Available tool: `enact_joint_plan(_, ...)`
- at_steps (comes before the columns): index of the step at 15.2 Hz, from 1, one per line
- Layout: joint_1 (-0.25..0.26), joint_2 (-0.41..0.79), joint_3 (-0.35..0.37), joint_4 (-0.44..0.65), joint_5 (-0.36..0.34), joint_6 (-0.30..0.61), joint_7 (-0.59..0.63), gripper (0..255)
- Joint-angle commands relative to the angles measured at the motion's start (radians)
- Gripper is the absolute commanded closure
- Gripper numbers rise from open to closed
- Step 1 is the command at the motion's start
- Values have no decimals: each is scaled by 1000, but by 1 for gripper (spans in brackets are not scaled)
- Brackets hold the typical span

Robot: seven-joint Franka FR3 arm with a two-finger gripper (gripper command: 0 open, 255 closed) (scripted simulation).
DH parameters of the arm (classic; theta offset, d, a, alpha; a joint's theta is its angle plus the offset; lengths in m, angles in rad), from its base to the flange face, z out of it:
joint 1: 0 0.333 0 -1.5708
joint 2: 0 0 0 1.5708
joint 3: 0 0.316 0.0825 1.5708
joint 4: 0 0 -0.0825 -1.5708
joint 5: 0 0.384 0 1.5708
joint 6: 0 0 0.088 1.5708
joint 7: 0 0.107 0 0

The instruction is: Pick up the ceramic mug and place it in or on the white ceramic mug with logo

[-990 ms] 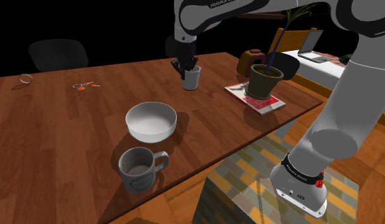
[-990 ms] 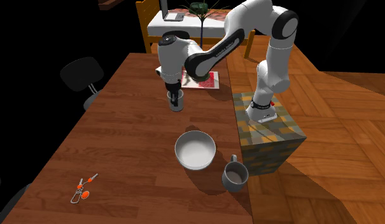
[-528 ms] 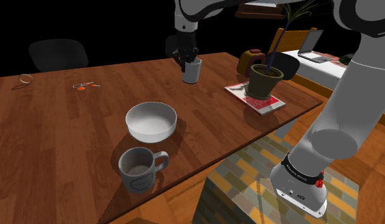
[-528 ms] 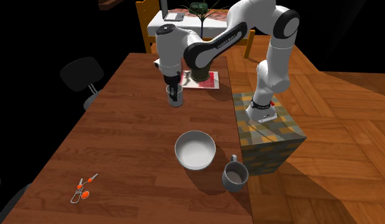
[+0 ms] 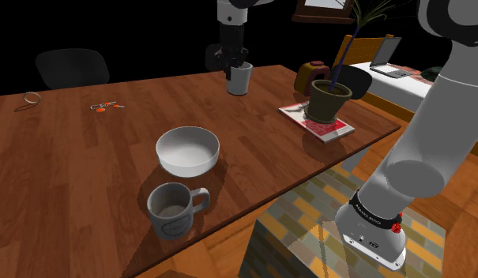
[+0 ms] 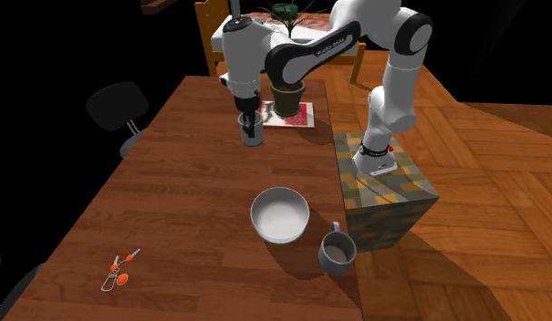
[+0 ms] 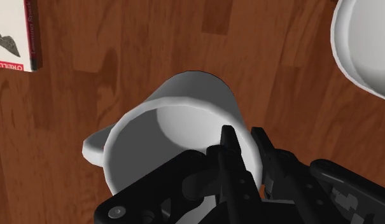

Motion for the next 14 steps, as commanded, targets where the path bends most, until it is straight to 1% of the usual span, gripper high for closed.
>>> enact_joint_plan(1, 17, -16, 14, -15, 3, -3, 31, 255)
enact_joint_plan(7, 84, -74, 74, -75, 20, -7, 155, 255)
enact_joint_plan(14, 165, -99, 152, -90, 34, -24, 310, 255)
